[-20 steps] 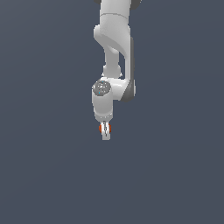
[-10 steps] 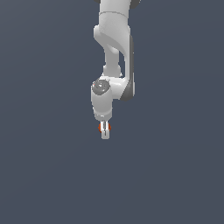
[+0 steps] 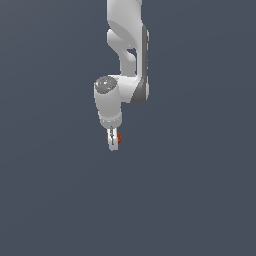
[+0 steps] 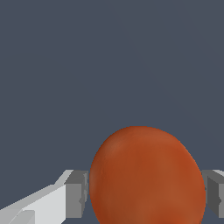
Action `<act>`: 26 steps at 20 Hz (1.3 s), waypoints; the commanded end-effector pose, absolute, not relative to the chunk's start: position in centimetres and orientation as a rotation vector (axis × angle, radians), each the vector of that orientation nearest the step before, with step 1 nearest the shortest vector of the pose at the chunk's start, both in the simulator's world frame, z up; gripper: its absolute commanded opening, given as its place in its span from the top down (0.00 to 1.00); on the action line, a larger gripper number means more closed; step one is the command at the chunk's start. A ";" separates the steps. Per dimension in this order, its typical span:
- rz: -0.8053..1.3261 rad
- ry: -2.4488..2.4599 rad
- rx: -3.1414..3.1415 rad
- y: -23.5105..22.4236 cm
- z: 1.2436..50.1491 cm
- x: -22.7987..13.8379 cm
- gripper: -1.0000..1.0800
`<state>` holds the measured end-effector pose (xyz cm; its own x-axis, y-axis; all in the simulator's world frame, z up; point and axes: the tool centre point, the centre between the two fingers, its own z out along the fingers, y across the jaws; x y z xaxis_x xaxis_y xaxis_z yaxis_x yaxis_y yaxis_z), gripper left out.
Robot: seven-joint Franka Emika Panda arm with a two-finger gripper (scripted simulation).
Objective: Pick up the object and move it to a goal position.
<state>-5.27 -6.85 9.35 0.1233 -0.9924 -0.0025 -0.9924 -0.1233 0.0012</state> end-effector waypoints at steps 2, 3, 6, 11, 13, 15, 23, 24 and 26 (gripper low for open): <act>0.002 2.079 -2.351 -8.5 12.0 -6.4 1.00; 0.003 2.079 -2.351 -9.1 12.8 -6.7 1.00; 0.004 2.079 -2.350 -10.8 15.6 -8.0 1.00; 0.004 2.080 -2.350 -13.8 20.3 -10.0 1.00; 0.003 2.081 -2.351 -14.9 21.9 -10.7 1.00; 0.003 2.082 -2.351 -15.9 23.5 -11.3 1.00; 0.001 2.082 -2.353 -18.9 28.2 -13.0 1.00; 0.001 2.082 -2.353 -19.1 28.5 -13.1 1.00; 0.000 2.081 -2.354 -19.4 29.1 -13.3 1.00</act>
<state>-13.14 -19.15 28.54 0.1210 -0.9927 -0.0004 -0.9926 -0.1210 0.0009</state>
